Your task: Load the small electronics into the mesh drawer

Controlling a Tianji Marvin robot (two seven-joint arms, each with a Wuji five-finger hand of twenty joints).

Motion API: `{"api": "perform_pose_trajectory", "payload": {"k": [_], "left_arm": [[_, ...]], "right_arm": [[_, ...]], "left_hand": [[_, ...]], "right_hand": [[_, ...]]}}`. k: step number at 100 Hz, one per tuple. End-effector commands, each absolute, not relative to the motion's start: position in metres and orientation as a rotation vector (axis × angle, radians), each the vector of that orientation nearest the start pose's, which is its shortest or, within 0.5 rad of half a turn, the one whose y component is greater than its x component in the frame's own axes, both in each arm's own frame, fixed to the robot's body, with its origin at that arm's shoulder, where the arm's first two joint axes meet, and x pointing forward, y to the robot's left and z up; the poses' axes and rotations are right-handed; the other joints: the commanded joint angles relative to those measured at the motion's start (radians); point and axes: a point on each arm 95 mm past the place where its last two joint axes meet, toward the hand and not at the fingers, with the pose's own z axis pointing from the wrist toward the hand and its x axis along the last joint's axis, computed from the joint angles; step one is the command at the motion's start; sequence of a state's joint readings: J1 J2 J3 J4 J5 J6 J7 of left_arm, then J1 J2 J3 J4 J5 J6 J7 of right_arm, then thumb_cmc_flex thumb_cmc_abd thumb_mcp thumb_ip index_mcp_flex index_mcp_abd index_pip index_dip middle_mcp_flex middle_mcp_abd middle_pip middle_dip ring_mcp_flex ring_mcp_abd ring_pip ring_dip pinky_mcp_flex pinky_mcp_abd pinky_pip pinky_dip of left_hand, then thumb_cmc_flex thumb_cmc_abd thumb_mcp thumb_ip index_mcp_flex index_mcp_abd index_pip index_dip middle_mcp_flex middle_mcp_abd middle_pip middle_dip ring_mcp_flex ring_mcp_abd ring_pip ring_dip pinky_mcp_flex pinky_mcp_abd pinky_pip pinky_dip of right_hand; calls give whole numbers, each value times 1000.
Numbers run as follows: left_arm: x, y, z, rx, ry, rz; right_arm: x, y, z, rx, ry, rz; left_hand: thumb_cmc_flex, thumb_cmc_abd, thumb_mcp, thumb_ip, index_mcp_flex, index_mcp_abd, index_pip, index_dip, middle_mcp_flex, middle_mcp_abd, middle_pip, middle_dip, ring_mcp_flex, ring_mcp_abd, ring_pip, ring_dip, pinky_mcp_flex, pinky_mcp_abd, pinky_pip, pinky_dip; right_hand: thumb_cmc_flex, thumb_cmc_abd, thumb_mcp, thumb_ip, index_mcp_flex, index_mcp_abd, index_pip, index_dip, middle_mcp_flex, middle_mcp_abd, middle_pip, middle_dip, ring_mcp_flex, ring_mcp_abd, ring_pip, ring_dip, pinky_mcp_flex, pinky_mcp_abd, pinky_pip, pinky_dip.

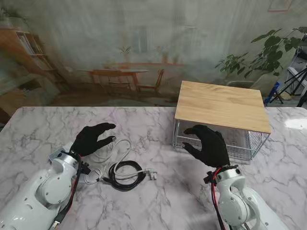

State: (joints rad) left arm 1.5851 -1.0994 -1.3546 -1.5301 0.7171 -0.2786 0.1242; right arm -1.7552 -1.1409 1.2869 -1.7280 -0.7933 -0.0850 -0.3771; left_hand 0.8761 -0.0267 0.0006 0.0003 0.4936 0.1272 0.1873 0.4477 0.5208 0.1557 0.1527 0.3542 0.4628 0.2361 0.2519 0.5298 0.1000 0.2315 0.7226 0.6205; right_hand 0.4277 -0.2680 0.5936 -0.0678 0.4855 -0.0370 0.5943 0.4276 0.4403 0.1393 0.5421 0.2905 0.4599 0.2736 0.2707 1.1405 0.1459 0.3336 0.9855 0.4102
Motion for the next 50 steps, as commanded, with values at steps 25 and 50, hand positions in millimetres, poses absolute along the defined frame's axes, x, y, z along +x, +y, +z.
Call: {"api": "perform_pose_trajectory", "payload": {"k": [25, 50], "left_arm": [[408, 43, -315, -1313, 1301, -1817], [410, 44, -315, -1309, 1304, -1808]], "right_arm": [[351, 1, -304, 1255, 1030, 1851], [349, 2, -305, 1253, 1044, 1849]], "left_hand": [[2, 45, -26, 0, -1, 6, -15, -4, -27, 7, -13, 4, -15, -1, -9, -5, -20, 22, -15, 14], [2, 45, -25, 0, -1, 6, -15, -4, -26, 6, -12, 4, -15, -1, -9, -5, -19, 21, -17, 15]], "right_hand": [[-27, 33, -21, 22, 24, -9, -26, 19, 11, -4, -22, -1, -22, -13, -59, -10, -21, -3, -22, 7], [-25, 34, -21, 22, 33, 3, -26, 19, 7, 1, -24, -1, -20, -12, -58, -10, -9, -14, -17, 9]]}}
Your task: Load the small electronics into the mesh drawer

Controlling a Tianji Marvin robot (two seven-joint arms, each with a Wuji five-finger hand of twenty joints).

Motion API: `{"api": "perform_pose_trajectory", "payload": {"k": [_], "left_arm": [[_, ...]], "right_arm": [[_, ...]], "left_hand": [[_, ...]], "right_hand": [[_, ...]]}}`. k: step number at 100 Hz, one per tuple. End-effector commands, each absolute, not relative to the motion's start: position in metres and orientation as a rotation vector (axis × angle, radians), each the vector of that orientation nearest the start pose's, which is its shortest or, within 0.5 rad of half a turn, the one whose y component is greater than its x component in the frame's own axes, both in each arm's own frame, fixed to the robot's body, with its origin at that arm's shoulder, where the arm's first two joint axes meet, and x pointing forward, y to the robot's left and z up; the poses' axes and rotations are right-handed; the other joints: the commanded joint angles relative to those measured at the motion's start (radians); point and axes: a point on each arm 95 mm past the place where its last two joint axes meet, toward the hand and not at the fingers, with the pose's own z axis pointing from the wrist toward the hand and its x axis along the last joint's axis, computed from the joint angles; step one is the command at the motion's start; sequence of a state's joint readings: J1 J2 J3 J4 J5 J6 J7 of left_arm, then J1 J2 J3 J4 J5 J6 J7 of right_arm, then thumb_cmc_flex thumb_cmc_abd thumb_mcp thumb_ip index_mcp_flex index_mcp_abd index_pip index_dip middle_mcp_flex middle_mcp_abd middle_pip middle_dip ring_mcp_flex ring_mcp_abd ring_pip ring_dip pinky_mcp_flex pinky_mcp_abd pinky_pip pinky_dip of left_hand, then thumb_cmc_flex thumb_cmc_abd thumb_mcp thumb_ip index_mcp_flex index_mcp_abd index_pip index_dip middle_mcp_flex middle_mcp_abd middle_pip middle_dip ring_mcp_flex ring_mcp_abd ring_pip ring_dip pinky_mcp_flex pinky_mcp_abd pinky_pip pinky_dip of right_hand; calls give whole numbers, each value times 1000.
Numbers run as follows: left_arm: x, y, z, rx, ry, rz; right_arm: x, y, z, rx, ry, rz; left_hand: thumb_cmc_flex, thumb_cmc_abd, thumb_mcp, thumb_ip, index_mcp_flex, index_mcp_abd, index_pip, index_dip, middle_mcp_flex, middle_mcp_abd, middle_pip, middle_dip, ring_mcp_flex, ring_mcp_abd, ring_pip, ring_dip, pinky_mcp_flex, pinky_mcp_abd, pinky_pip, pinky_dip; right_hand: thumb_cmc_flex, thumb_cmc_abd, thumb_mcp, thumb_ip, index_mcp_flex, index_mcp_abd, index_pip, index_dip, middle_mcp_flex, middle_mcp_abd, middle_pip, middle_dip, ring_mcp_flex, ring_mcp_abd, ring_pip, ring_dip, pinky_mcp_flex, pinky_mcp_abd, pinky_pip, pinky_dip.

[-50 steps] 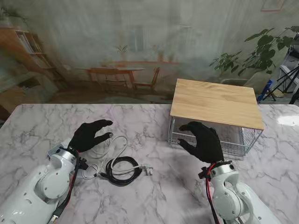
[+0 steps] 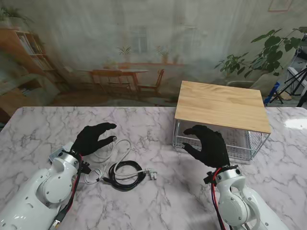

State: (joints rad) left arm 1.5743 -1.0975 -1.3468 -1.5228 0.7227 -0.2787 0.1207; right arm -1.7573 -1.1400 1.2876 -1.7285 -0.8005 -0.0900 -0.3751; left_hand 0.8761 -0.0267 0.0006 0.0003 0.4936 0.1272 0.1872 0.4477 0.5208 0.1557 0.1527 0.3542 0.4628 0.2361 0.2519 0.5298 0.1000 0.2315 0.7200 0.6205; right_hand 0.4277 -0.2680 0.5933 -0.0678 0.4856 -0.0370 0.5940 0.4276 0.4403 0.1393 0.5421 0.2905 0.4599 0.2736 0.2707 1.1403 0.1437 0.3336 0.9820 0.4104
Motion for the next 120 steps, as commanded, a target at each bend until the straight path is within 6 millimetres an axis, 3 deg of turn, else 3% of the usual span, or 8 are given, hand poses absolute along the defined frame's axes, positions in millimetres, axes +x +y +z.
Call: {"api": "perform_pose_trajectory", "payload": {"k": [1, 37, 58, 63, 81, 93, 108, 120], "left_arm": [[410, 44, -315, -1307, 1305, -1808], [410, 50, -315, -1300, 1279, -1795], [410, 50, -316, -1299, 1285, -1781], [411, 50, -316, -1300, 1287, -1780], [412, 45, -317, -1302, 1314, -1768], [411, 43, -318, -1300, 1337, -1762], [411, 43, -319, -1300, 1348, -1755], [411, 43, -319, -1292, 1352, -1751]], "right_arm": [[349, 2, -305, 1253, 1044, 1850], [333, -3, -315, 1201, 1282, 1714], [328, -19, -325, 1191, 1380, 1620], [329, -22, -326, 1182, 1399, 1595], [343, -32, -332, 1196, 1474, 1516], [360, -35, -340, 1217, 1467, 1486], [376, -34, -347, 1173, 1461, 1464], [383, -33, -348, 1152, 1455, 1459]], "left_hand": [[3, 45, -25, 0, -1, 6, -15, -4, -27, 7, -13, 4, -16, -1, -10, -5, -19, 21, -14, 15], [3, 45, -25, 0, 2, 6, -13, -3, -26, 6, -12, 4, -15, -1, -9, -5, -20, 20, -17, 16], [3, 46, -25, 0, 2, 7, -13, -2, -26, 6, -12, 4, -16, -1, -10, -5, -20, 22, -17, 17], [4, 45, -25, 1, 1, 7, -14, -3, -25, 6, -12, 5, -16, -1, -10, -5, -19, 21, -17, 17], [3, 46, -25, 0, 0, 6, -14, -3, -28, 6, -12, 4, -17, -2, -10, -5, -20, 21, -18, 17], [3, 46, -25, 1, 4, 6, -12, -2, -25, 6, -11, 5, -15, -2, -10, -5, -20, 22, -18, 17], [3, 46, -25, 0, 4, 5, -12, -2, -26, 5, -12, 4, -16, -1, -10, -5, -21, 21, -19, 17], [4, 46, -25, 1, 4, 6, -12, -2, -26, 6, -12, 4, -15, -1, -10, -5, -20, 22, -19, 18]], "right_hand": [[-24, 33, -20, 22, 35, 7, -25, 19, 4, 4, -24, -1, -21, -12, -58, -10, -5, -18, -13, 9], [-49, 21, 5, 17, 48, 92, -89, -32, -72, 25, -71, -23, -136, 7, -87, -22, -41, -110, -66, -97], [-57, 41, -10, 15, -46, 149, -187, -100, -119, 27, -110, -43, -223, -24, -108, -40, -91, -156, -124, -181], [-61, 52, -26, 17, -82, 157, -211, -124, -145, 35, -139, -57, -257, -31, -135, -94, -103, -165, -141, -206], [-67, 85, -84, 21, -194, 213, -267, -204, -226, 55, -225, -97, -284, -22, -185, -408, -132, -187, -204, -275], [-57, 89, -85, 23, -238, 259, -285, -217, -269, 73, -238, -102, -293, -11, -189, -441, -145, -192, -219, -285], [-47, 90, -68, 25, -239, 275, -291, -218, -268, 70, -216, -94, -306, -9, -143, -398, -139, -189, -224, -294], [-44, 82, -29, 20, -202, 280, -294, -194, -270, 76, -92, -49, -292, -20, -94, -124, -126, -182, -183, -275]]}}
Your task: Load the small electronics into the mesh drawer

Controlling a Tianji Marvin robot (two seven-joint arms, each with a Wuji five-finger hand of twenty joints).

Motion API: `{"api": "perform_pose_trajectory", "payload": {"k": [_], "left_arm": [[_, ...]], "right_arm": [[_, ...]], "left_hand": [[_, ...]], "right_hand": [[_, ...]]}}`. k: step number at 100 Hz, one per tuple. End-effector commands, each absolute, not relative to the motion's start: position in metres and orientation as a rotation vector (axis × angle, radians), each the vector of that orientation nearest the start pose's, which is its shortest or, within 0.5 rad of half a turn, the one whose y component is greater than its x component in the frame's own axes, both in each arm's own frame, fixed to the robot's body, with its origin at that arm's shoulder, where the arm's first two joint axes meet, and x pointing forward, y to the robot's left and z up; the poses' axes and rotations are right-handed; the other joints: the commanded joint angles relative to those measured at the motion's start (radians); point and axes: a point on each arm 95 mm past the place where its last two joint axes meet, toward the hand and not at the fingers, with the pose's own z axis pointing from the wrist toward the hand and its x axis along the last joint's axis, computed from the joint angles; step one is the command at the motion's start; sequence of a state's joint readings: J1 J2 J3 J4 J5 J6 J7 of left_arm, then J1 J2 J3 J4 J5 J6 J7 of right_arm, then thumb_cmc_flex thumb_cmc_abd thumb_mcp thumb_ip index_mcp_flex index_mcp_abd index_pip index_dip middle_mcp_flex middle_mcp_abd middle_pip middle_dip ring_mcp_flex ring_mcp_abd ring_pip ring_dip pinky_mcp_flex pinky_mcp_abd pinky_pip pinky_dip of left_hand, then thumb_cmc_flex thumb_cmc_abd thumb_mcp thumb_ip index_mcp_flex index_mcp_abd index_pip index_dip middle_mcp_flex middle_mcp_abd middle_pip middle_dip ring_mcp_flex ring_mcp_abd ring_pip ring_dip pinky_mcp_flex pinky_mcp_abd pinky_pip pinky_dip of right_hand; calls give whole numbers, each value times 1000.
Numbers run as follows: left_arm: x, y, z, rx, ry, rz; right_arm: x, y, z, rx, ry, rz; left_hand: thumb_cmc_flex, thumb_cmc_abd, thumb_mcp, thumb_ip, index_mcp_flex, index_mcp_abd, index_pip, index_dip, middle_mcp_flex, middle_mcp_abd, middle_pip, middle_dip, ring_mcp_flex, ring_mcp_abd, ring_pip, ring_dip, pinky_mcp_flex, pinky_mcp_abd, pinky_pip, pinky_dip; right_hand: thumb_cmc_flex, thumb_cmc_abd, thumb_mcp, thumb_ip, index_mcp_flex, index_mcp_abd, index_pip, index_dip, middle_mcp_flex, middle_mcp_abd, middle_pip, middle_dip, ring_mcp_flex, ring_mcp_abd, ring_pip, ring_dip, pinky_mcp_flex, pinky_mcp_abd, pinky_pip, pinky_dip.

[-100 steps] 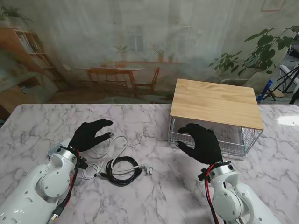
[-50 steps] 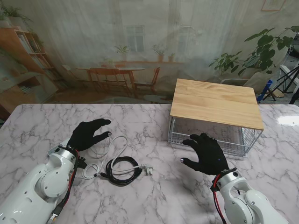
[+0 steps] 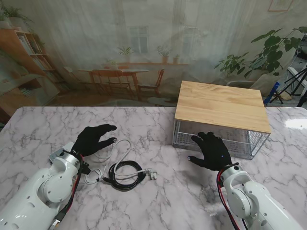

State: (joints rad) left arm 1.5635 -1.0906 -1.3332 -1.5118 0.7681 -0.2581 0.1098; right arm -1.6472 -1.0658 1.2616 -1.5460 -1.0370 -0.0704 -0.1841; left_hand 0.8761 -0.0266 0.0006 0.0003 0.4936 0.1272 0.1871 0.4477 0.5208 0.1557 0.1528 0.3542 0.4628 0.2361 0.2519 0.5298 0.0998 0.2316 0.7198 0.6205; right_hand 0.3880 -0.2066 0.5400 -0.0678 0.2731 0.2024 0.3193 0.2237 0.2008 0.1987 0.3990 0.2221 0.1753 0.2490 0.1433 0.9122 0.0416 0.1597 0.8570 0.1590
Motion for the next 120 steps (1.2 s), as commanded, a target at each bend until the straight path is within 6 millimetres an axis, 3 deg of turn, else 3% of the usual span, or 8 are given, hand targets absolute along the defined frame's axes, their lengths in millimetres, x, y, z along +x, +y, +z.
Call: {"api": "perform_pose_trajectory", "payload": {"k": [1, 30, 69, 88, 96, 100, 106, 120], "left_arm": [[411, 43, -319, -1291, 1352, -1751], [412, 43, -320, -1286, 1359, -1745], [412, 42, -321, -1275, 1378, -1732], [412, 42, -321, -1272, 1390, -1726], [412, 42, -322, -1268, 1395, -1722], [413, 41, -322, -1266, 1398, -1720], [413, 41, -322, -1265, 1401, -1718], [413, 41, -323, -1258, 1413, -1709]], "right_arm": [[383, -33, -348, 1152, 1455, 1457], [377, -29, -344, 1079, 1432, 1469], [385, -31, -335, 1036, 1477, 1479], [396, -36, -340, 1065, 1521, 1430], [400, -37, -343, 1076, 1516, 1421], [401, -37, -343, 1079, 1512, 1411], [403, -37, -344, 1085, 1502, 1402], [407, -37, -347, 1072, 1476, 1394]], "left_hand": [[4, 47, -25, 1, 4, 6, -12, -2, -26, 6, -12, 4, -16, -1, -10, -6, -20, 22, -19, 18], [3, 47, -25, 1, 4, 6, -12, -1, -26, 5, -12, 4, -16, 0, -10, -6, -21, 22, -20, 17], [1, 46, -26, 0, 4, 6, -11, -1, -25, 7, -12, 4, -15, 0, -10, -5, -20, 22, -21, 18], [1, 47, -26, 0, 4, 4, -12, -1, -26, 5, -12, 4, -15, -2, -10, -6, -21, 21, -22, 17], [2, 47, -25, 0, 4, 5, -11, -1, -26, 4, -12, 4, -15, -2, -10, -6, -21, 21, -22, 17], [2, 47, -25, 1, 4, 4, -12, -1, -25, 4, -12, 4, -15, -1, -11, -6, -20, 22, -22, 17], [0, 47, -26, 0, 4, 3, -11, -1, -26, 5, -12, 4, -15, -1, -11, -6, -21, 21, -22, 17], [1, 47, -25, 1, 3, 4, -12, -1, -27, 4, -12, 4, -15, -3, -11, -6, -21, 21, -23, 17]], "right_hand": [[-6, 19, 28, 20, 16, 42, -20, 12, -32, 18, 65, 25, -3, 4, 35, 134, -22, -7, -51, -20], [-6, -5, 65, 18, 113, 25, 3, 33, 44, 21, 187, 71, 222, 26, 66, 205, 82, 32, 183, 118], [-20, -10, 52, 15, 123, -1, 4, 37, 34, -13, 87, 32, 35, -19, 16, 184, -42, -7, -23, 26], [-19, 1, 38, 15, 85, 19, -24, 5, -20, -2, 3, 1, -24, 3, -46, -77, -75, -28, -171, -92], [-13, 8, 42, 16, 52, 41, -37, -1, -32, 13, -2, -1, -20, 12, -42, -95, -73, -29, -171, -96], [-15, 11, 46, 16, 24, 55, -48, -2, -30, 25, 14, 5, -3, 14, -1, -59, -51, -19, -142, -84], [-16, 11, 53, 16, -18, 68, -67, 14, -32, 44, 63, 22, 35, 13, 39, 155, -16, -1, -52, -30], [-21, 10, 59, 16, -92, 72, -98, 34, -29, 44, 140, 53, 155, 11, 51, 191, 9, 4, 57, 39]]}}
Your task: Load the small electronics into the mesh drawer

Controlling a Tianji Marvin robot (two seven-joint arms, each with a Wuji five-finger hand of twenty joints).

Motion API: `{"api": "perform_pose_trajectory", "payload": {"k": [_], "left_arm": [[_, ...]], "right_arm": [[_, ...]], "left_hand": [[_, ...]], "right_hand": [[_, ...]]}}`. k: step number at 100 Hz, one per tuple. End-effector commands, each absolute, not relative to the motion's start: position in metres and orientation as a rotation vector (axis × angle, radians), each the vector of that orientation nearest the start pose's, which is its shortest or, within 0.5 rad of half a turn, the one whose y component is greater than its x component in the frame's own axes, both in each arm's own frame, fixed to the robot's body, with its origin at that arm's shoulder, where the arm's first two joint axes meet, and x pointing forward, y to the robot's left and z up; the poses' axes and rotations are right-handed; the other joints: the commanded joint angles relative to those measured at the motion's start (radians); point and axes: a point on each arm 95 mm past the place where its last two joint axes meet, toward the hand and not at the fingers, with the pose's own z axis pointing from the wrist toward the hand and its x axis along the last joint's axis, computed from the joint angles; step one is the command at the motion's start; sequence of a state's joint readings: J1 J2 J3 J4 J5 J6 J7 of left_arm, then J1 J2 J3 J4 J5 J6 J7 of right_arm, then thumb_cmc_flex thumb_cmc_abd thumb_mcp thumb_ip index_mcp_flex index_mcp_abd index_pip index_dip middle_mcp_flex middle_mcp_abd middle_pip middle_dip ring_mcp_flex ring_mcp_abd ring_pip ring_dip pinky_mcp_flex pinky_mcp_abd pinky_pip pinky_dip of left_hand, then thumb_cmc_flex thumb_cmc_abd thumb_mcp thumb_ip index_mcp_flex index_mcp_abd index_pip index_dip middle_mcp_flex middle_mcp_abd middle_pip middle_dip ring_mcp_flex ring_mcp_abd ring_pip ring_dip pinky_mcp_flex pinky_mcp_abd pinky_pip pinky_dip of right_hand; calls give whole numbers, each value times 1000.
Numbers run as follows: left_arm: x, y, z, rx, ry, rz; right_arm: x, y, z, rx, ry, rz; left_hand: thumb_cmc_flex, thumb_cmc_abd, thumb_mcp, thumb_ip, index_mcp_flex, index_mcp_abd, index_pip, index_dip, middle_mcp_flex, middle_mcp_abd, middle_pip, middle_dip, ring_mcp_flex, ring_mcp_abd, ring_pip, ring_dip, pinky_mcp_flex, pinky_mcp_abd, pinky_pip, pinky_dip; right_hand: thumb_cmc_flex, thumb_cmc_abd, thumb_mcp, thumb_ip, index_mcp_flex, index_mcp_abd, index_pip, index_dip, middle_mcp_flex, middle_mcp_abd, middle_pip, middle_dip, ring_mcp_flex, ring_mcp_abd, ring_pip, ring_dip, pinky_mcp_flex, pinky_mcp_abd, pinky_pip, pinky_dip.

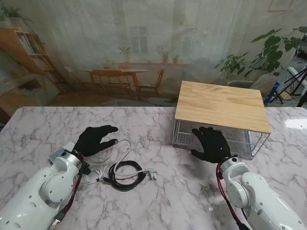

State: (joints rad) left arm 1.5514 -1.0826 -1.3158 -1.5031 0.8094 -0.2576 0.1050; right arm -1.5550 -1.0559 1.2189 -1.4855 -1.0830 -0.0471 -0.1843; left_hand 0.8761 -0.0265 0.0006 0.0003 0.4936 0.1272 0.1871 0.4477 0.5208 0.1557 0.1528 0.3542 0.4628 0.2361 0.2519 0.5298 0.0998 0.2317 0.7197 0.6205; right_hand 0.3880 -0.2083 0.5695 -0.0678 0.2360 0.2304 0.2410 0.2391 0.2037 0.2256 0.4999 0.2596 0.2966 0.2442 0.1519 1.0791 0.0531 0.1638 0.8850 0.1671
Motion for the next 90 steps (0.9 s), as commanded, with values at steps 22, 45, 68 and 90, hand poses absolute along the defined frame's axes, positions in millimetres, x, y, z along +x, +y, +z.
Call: {"api": "perform_pose_trajectory", "payload": {"k": [22, 45, 68, 90], "left_arm": [[413, 39, -324, -1239, 1442, -1687], [414, 39, -325, -1223, 1459, -1670], [413, 38, -325, -1235, 1460, -1675], [414, 39, -325, -1217, 1473, -1657]], "right_arm": [[410, -37, -349, 1081, 1477, 1363], [417, -38, -351, 1084, 1490, 1316], [425, -38, -355, 1077, 1474, 1309], [434, -36, -360, 1112, 1449, 1307]], "left_hand": [[1, 48, -24, 1, 3, 3, -12, -1, -27, 3, -12, 4, -15, -3, -11, -6, -21, 22, -25, 16], [-1, 48, -26, 0, 3, 1, -11, -1, -27, 1, -12, 3, -15, -5, -12, -7, -22, 23, -26, 16], [0, 48, -25, 0, 2, 1, -11, 0, -28, 2, -12, 3, -14, -4, -12, -7, -22, 23, -28, 15], [0, 49, -25, 1, 2, 1, -11, 0, -28, 1, -12, 3, -14, -5, -12, -7, -21, 23, -29, 16]], "right_hand": [[-17, 21, 6, 20, -97, -9, -54, 92, -30, -15, 151, 55, 111, 10, 56, 39, 1, 22, 61, 64], [35, -5, 101, 19, 86, -91, 211, 242, -12, -25, 273, 144, 182, 2, 72, 56, 44, 41, 139, 117], [270, -107, 284, -76, 20, -230, 724, 239, 77, -77, 478, 360, 210, -237, 650, 487, 313, 9, 418, 358], [404, -111, 256, -141, 28, -267, 894, 144, 207, -103, 568, 423, 276, -385, 926, 491, 446, -15, 544, 446]]}}
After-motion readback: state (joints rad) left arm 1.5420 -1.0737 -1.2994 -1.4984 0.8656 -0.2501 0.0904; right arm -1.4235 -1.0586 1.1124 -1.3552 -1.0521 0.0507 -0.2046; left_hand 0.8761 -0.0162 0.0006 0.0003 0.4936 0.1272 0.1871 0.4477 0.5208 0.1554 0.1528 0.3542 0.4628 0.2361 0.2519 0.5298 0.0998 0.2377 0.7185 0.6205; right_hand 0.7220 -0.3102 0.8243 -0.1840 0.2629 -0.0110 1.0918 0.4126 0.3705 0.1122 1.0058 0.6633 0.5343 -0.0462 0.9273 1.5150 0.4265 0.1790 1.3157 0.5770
